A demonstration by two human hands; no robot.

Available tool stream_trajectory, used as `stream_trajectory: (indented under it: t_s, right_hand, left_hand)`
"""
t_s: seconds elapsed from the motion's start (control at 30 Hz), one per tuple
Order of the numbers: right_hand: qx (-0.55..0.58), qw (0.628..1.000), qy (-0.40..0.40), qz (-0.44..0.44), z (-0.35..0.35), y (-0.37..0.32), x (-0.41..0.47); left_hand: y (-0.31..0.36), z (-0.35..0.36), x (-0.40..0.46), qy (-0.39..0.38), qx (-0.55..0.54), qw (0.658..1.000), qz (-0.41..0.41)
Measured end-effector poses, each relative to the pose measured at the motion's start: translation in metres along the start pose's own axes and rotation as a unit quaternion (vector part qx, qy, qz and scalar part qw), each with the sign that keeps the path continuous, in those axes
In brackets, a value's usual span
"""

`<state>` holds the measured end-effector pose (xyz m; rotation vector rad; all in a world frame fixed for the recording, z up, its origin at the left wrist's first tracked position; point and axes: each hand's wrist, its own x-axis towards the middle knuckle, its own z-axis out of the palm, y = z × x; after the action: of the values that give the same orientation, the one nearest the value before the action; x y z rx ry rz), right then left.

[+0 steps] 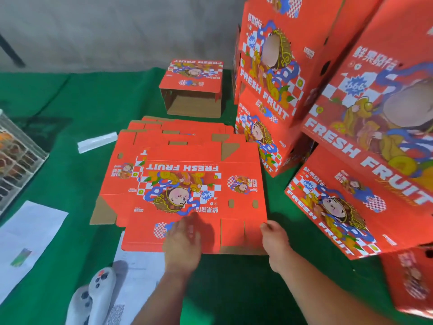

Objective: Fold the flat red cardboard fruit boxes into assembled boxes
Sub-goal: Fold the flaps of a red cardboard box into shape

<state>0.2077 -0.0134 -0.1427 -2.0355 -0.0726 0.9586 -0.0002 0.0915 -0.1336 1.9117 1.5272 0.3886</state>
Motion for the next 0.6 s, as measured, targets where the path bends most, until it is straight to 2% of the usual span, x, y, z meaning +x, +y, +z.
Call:
stream_trajectory:
  t_s: [0.07, 0.2, 0.3, 0.4, 0.6]
  right_hand:
    - [0.023, 1.000, 0.009, 0.001, -0.011, -0.001, -0.008]
    - [0.061, 0.998, 0.017, -0.020, -0.037, -0.005, -0.018]
    - [0.106, 0.994, -0.022, -0.027, -0.056, -0.004, -0.022]
    - [0.080, 0.995, -0.033, -0.054, -0.073, -0.002, -0.026]
    - [-0.001, 0.985, 0.034, -0.170, -0.094, -0.012, -0.039]
  left_hand:
    - [-0.016, -0.010, 0.001, 0.039, 0.034, 0.997, -0.053]
    - [-0.042, -0.037, 0.004, 0.055, -0.040, 0.976, -0.205]
    - [-0.051, -0.052, 0.006, 0.032, -0.171, 0.961, -0.216]
    - [-0.045, -0.055, -0.002, 0.042, -0.214, 0.952, -0.215]
    - [-0.027, -0.035, -0.016, 0.032, -0.355, 0.888, -0.292]
